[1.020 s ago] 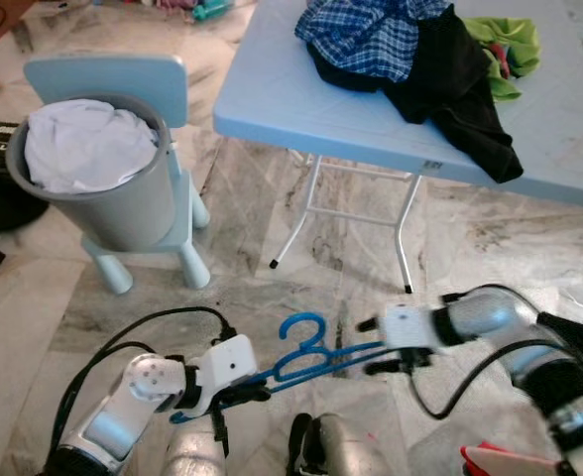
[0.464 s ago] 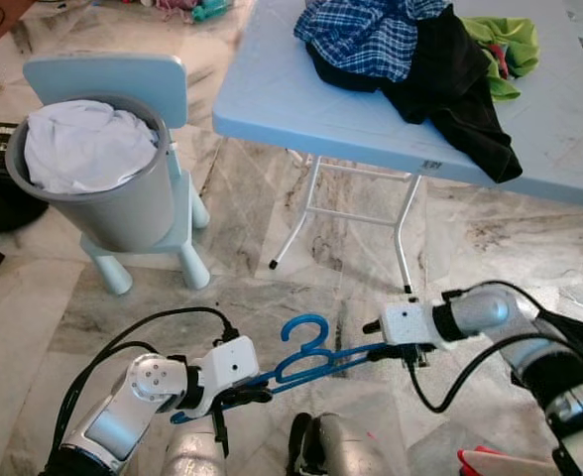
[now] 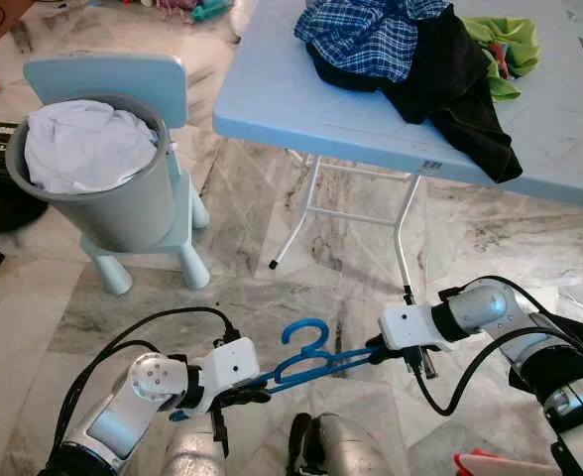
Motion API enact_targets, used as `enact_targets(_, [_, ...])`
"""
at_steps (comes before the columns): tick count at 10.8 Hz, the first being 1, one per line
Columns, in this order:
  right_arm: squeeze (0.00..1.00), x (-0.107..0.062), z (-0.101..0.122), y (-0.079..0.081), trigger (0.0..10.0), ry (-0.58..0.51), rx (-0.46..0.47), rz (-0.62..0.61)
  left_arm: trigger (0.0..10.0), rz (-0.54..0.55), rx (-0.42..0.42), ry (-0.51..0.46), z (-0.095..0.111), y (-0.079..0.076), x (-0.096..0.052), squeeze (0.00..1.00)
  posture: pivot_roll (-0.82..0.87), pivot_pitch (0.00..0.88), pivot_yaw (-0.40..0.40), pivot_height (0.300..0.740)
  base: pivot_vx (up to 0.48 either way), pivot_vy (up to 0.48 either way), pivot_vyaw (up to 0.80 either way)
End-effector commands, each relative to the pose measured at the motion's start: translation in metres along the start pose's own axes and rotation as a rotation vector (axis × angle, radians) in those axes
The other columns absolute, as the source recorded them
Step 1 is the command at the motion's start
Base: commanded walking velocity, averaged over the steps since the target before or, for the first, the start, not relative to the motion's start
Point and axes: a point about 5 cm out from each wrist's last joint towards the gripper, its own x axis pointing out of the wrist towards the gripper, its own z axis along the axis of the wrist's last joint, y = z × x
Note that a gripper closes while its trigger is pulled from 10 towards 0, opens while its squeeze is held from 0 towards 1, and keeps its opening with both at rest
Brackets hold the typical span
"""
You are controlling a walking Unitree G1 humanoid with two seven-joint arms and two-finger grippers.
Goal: Hang hanger
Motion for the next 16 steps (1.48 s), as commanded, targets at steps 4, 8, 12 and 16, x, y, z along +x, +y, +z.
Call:
enact_targets(4, [0.25, 0.004, 0.003, 0.006, 10.0, -0.053, 0.067, 0.016, 10.0, -0.025, 0.014, 0.012, -0.002, -0.005, 0.006, 0.00, 0.07, 0.156, -0.098, 0.740, 0.000, 0.000, 0.00])
enact_targets(8, [0.00, 0.005, 0.004, 0.007, 10.0, -0.041, 0.056, 0.039, 10.0, -0.023, 0.016, 0.012, -0.002, -0.004, 0.007, 0.00, 0.07, 0.153, -0.100, 0.740, 0.000, 0.000, 0.00])
enact_targets(12, [0.00, 0.005, 0.006, 0.007, 0.0, -0.049, 0.077, 0.050, 10.0, -0.020, 0.021, 0.015, -0.002, -0.003, 0.007, 0.00, 0.07, 0.151, -0.100, 0.740, 0.000, 0.000, 0.00])
enact_targets(16, [0.00, 0.007, 0.006, 0.009, 0.0, -0.050, 0.102, 0.070, 10.0, -0.019, 0.023, 0.013, -0.002, -0.005, 0.008, 0.00, 0.07, 0.150, -0.105, 0.740, 0.000, 0.000, 0.00])
